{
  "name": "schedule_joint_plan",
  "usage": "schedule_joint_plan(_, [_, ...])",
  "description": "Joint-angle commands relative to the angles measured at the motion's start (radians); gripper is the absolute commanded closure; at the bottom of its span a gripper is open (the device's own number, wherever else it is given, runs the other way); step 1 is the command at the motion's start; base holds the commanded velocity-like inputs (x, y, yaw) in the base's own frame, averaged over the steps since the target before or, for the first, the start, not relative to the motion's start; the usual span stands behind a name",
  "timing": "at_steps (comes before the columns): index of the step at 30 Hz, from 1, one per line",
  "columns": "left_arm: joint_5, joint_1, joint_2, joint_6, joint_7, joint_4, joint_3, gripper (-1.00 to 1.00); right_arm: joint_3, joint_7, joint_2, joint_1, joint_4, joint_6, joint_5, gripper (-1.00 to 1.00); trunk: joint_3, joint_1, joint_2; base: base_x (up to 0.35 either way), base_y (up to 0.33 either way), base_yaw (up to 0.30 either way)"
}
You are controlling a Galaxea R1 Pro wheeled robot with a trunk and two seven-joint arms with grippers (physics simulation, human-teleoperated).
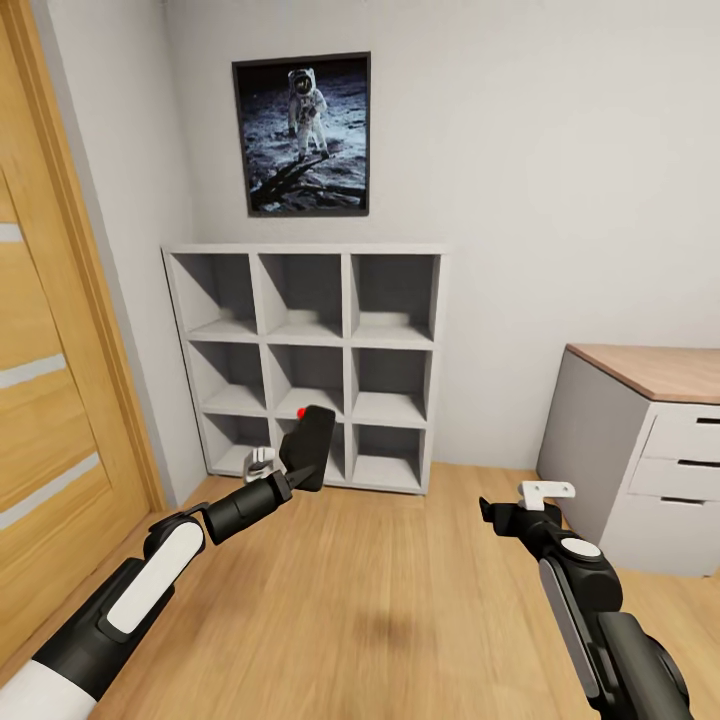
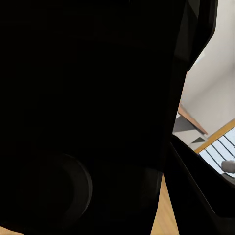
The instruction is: Attach the digital camera to the camera tripod in the bedroom.
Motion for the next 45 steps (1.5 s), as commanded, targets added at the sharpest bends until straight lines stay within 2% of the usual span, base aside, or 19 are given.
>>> schedule_joint_plan(1, [0.008, -0.001, 0.001, 0.004, -0.002, 0.0, -0.001, 1.0, 0.001, -0.005, 0.0, -0.001, -0.001, 0.005, -0.003, -1.0, 0.002, -0.004, 0.007, 0.0, 0.0, 0.0])
schedule_joint_plan(45, [0.007, -0.001, -0.005, 0.007, 0.005, 0.009, -0.001, 1.0, 0.007, -0.005, 0.001, 0.0, -0.001, 0.004, -0.003, -1.0, 0.14, -0.173, 0.315, 0.0, 0.0, 0.0])
